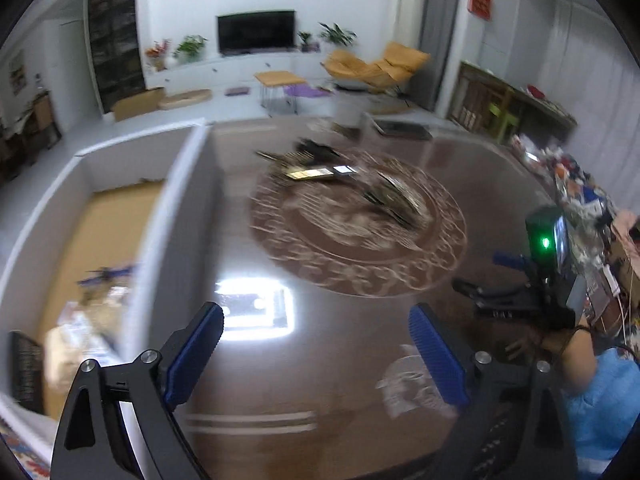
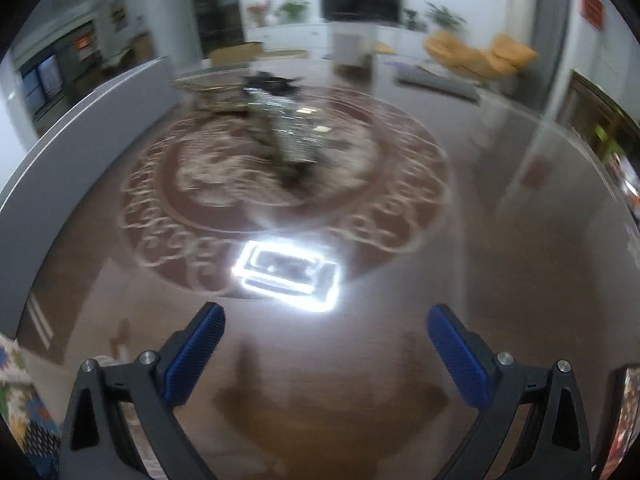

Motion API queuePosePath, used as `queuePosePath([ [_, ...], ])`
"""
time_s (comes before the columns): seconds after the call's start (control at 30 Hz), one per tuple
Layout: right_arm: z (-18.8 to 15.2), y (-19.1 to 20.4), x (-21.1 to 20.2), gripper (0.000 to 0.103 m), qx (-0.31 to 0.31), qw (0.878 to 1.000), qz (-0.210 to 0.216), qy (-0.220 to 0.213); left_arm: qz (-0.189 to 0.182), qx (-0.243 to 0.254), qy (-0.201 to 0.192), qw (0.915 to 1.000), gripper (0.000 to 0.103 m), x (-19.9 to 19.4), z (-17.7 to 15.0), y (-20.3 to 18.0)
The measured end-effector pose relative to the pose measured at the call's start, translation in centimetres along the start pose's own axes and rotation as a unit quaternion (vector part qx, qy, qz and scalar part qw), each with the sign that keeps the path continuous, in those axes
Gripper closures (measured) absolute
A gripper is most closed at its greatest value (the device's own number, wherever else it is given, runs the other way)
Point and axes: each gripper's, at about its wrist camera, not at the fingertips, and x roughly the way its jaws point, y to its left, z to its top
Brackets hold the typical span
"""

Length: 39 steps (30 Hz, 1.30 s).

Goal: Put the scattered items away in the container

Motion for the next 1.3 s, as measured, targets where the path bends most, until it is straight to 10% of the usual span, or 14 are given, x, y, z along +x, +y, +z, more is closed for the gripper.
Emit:
queuePosePath([
  [0.43, -0.3, -0.2, 2.5, 0.000, -0.012, 1.000, -0.011, 0.000, 0.063, 0.016, 0.046, 0.9968, 0.008, 14.9, -0.5, -2.7],
  [1.3, -0.4, -0.3, 2.4, 0.000, -0.012, 1.000, -0.010, -0.001, 0.049, -0.016, 0.031, 0.9982, 0.000, 16.3, -0.6, -1.6],
])
